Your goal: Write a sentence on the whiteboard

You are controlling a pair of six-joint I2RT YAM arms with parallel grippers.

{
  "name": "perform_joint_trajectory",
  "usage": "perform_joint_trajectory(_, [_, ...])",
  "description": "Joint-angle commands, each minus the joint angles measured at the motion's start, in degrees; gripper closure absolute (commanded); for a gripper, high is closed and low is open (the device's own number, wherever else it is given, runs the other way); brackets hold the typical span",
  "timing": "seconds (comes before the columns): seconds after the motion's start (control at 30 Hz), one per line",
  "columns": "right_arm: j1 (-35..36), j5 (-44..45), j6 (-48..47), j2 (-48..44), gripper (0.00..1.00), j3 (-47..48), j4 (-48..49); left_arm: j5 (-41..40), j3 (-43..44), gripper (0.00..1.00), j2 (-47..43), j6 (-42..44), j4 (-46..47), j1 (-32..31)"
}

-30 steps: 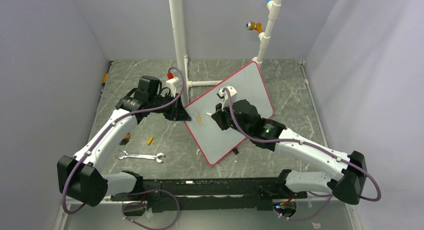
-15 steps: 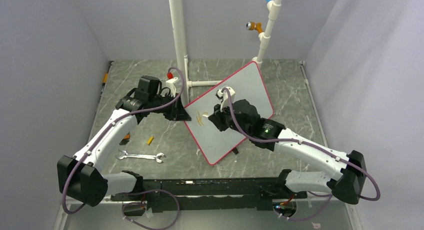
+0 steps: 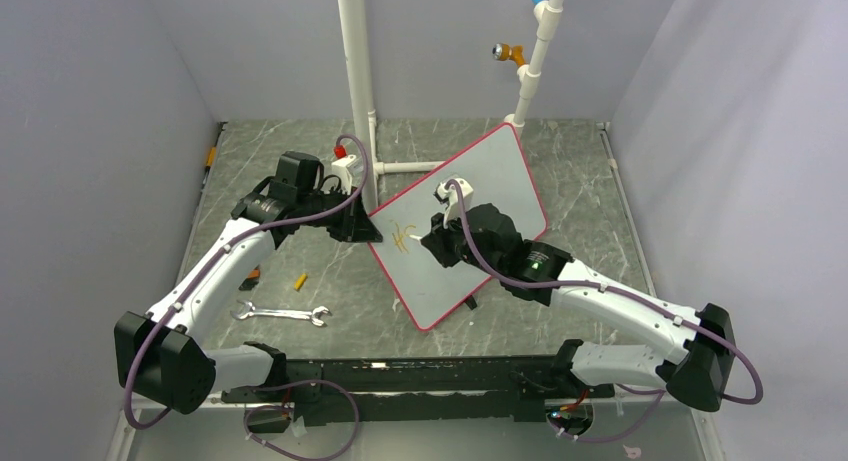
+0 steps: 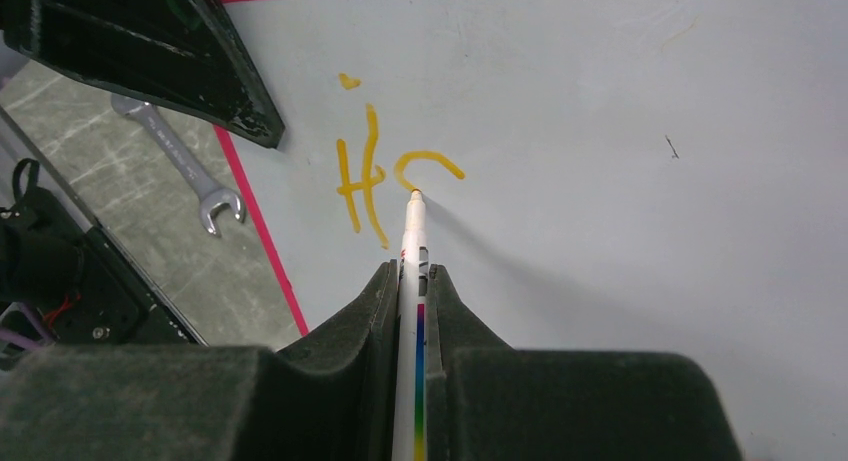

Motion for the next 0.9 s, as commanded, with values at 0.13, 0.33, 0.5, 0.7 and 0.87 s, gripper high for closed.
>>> perform_joint_trajectory(0.13, [-0.14,5.24,0.14,0.18,1.0,1.46,-3.49,-12.53,0.88,1.0,-1.01,7.69,5.21,0.58])
perform_joint_trajectory(0.33, [-0.16,6.52,-0.9,1.68,1.0,4.3,-3.24,-12.59,0.57,1.0,-1.43,7.77,5.28,0.56])
perform_joint_trajectory(0.5, [-0.12,7.66,-2.08,3.53,1.0,6.95,-3.32,-12.63,0.47,1.0,-1.66,7.86,5.19,0.58])
perform_joint_trajectory(0.7, [-0.12,7.27,-2.4,4.74,1.0,7.7,-3.4,-12.76,0.37,1.0,-1.92,7.86,5.14,0.56])
perform_joint_trajectory(0.87, [-0.11,6.7,-1.75,3.87,1.0,5.93,-3.49,-12.76,0.4,1.0,-2.01,7.86,5.14,0.54])
